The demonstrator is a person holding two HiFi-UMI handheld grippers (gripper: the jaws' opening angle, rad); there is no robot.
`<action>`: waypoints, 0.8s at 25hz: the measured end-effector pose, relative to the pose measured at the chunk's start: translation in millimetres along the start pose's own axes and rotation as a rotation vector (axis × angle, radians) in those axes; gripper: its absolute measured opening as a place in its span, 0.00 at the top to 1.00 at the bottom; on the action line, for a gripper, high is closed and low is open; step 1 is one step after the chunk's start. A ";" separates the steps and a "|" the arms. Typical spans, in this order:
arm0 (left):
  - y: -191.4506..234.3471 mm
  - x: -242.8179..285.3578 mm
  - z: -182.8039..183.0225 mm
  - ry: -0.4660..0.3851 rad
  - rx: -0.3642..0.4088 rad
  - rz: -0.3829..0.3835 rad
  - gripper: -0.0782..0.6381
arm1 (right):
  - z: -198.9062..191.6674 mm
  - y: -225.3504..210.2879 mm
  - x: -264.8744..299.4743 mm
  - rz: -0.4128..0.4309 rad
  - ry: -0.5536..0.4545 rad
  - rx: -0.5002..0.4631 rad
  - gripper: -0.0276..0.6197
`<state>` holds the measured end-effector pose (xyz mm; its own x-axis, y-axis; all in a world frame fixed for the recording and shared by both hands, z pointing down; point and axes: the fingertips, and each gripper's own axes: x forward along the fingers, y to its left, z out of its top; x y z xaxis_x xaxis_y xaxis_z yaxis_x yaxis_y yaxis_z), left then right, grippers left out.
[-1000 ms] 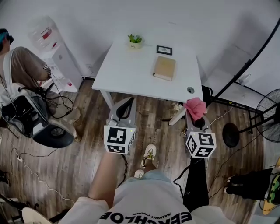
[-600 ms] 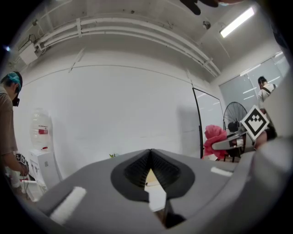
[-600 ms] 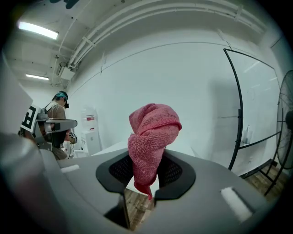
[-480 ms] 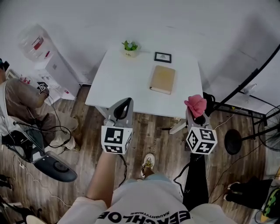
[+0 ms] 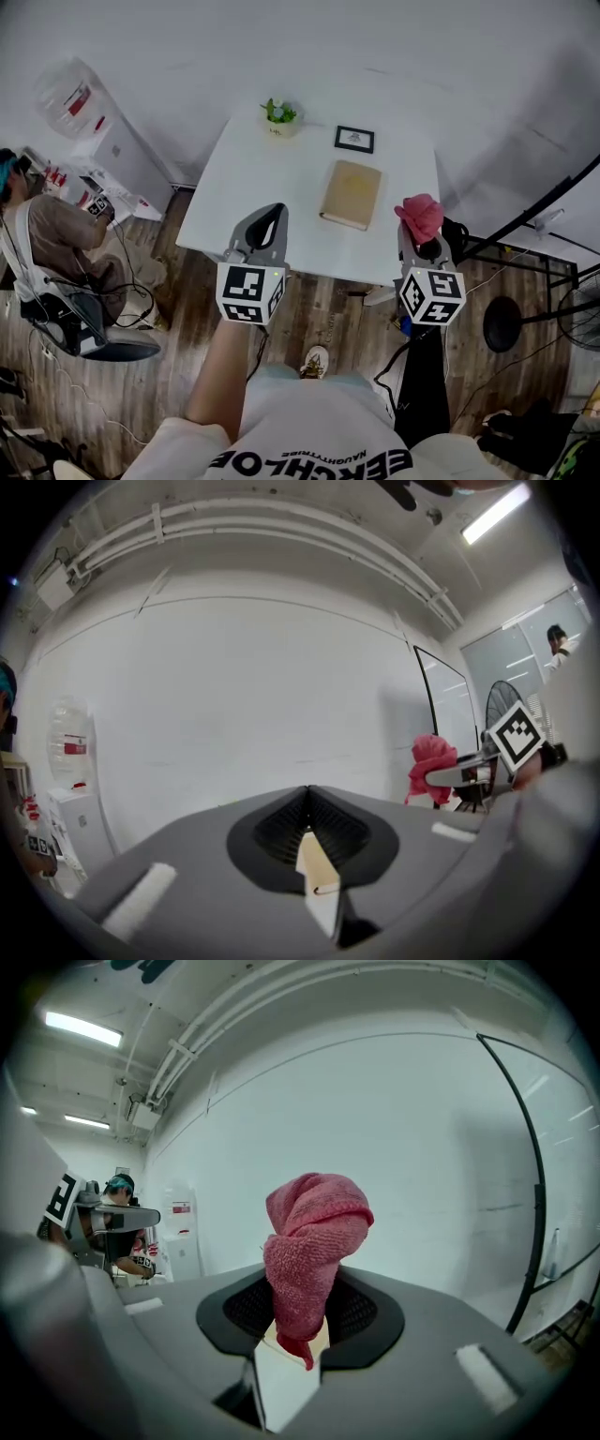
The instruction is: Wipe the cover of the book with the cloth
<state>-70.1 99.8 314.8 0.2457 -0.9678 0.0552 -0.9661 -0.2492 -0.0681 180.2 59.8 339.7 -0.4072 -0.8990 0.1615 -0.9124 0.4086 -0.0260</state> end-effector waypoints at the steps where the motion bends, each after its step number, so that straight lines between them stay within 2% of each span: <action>1: 0.8 4.6 0.6 0.001 -0.002 -0.003 0.81 | -0.6 -0.9 3.7 -0.006 0.007 0.002 0.80; 4: 2.6 18.1 2.4 0.004 0.007 -0.009 0.81 | -1.2 -4.8 12.4 -0.032 0.014 0.015 0.80; 9: -2.7 46.0 -4.6 0.018 0.042 -0.041 0.81 | -8.3 -21.8 31.1 -0.099 0.023 0.177 0.80; 15: 3.2 101.9 -8.5 0.009 0.055 -0.096 0.81 | -2.1 -16.7 70.4 0.002 0.031 0.144 0.80; 18: 6.7 135.1 -3.9 -0.020 0.067 -0.141 0.81 | 6.5 -13.9 98.2 0.100 0.031 0.222 0.80; 20: 10.5 159.5 -2.1 -0.040 0.069 -0.174 0.81 | 15.8 -21.4 118.9 0.095 0.009 0.253 0.80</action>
<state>-41.2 -57.2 324.9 0.4129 -0.9102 0.0330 -0.9013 -0.4135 -0.1293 150.6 -58.3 343.9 -0.4918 -0.8568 0.1550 -0.8523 0.4373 -0.2869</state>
